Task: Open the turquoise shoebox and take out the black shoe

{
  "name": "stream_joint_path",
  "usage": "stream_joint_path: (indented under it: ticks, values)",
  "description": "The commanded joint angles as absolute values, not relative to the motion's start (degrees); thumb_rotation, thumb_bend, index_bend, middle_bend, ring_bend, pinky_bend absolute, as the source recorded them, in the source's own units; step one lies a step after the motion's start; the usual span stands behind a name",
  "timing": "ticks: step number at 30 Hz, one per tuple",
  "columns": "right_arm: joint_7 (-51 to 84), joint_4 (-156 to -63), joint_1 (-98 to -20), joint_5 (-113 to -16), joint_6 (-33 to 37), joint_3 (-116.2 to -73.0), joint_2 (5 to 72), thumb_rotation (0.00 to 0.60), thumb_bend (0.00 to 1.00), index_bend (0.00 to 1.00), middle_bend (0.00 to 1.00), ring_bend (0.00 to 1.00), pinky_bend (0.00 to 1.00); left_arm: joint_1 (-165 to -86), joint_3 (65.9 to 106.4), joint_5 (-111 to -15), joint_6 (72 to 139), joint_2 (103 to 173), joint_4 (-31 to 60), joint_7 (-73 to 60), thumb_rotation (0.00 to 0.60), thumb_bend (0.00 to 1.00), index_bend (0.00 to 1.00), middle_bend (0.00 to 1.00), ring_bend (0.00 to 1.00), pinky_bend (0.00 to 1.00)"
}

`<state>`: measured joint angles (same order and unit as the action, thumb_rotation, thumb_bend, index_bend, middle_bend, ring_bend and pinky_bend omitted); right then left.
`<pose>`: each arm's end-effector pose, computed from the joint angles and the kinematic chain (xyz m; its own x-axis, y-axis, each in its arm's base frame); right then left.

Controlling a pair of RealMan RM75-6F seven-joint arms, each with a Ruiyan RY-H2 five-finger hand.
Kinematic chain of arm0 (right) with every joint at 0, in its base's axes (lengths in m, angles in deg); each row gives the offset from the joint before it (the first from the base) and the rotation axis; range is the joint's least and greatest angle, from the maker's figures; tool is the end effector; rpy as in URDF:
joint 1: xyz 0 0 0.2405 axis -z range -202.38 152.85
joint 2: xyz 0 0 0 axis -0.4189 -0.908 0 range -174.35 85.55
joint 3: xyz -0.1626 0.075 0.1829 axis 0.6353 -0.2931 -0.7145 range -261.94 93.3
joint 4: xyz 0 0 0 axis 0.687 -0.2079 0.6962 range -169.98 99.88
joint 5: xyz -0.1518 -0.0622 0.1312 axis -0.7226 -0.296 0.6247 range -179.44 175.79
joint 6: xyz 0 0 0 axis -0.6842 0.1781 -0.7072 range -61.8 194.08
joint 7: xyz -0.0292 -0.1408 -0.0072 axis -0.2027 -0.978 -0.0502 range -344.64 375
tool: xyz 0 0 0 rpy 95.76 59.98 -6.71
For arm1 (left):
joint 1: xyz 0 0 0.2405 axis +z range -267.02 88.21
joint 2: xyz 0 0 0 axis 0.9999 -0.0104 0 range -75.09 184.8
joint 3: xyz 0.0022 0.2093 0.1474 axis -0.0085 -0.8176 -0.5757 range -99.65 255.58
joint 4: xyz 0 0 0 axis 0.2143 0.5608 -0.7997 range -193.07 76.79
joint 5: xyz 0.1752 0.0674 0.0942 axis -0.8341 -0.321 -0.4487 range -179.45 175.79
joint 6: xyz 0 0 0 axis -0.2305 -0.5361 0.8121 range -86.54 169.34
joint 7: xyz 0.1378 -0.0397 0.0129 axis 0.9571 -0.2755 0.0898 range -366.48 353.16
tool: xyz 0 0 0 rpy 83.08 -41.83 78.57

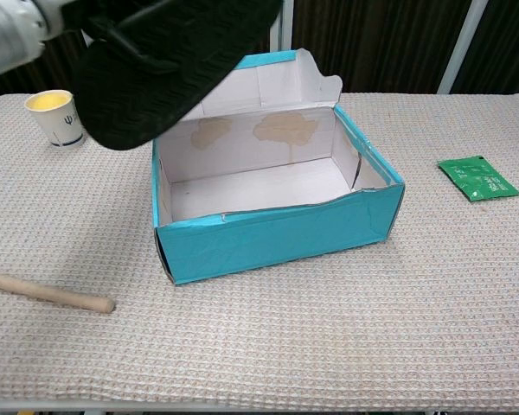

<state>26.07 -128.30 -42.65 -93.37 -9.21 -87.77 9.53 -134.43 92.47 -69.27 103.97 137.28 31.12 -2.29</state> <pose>-0.2689 -0.2484 0.1892 0.4123 -0.0734 0.9081 -0.8830 -0.2776 0.3785 -0.1087 0.3680 0.0458 0.1778 0.1290 0.9756 0.9089 -0.4016 -0.1126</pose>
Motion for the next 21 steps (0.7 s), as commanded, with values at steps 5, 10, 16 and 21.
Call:
stream_joint_path:
  ticks: [5, 10, 16, 21]
  values:
    - [26.19, -128.14, -42.47, -93.56, -9.51, -87.67, 9.59, 0.600, 0.06, 0.23, 0.11, 0.09, 0.17, -122.57, 85.98, -71.09, 112.92, 125.96, 37.86, -0.72, 0.600, 0.37, 0.66, 0.69, 0.69, 0.83]
    - [26.03, -128.38, -42.39, -93.81, -9.73, -87.60, 9.55, 0.600, 0.06, 0.23, 0.11, 0.09, 0.17, -118.30, 82.44, -67.72, 111.82, 124.23, 37.16, 0.36, 0.600, 0.37, 0.66, 0.68, 0.68, 0.81]
    - [26.09, -128.43, -42.15, -93.79, -9.93, -87.46, 9.70, 0.600, 0.06, 0.23, 0.11, 0.09, 0.17, -116.82, 80.57, -64.18, 107.76, 124.76, 36.00, 2.09, 0.600, 0.37, 0.66, 0.68, 0.66, 0.79]
    - [26.28, -128.43, -41.73, -93.72, -10.51, -87.43, 9.60, 0.600, 0.06, 0.23, 0.11, 0.09, 0.17, -118.13, 80.15, -62.47, 102.52, 125.48, 35.93, 3.63, 0.600, 0.27, 0.56, 0.62, 0.60, 0.72]
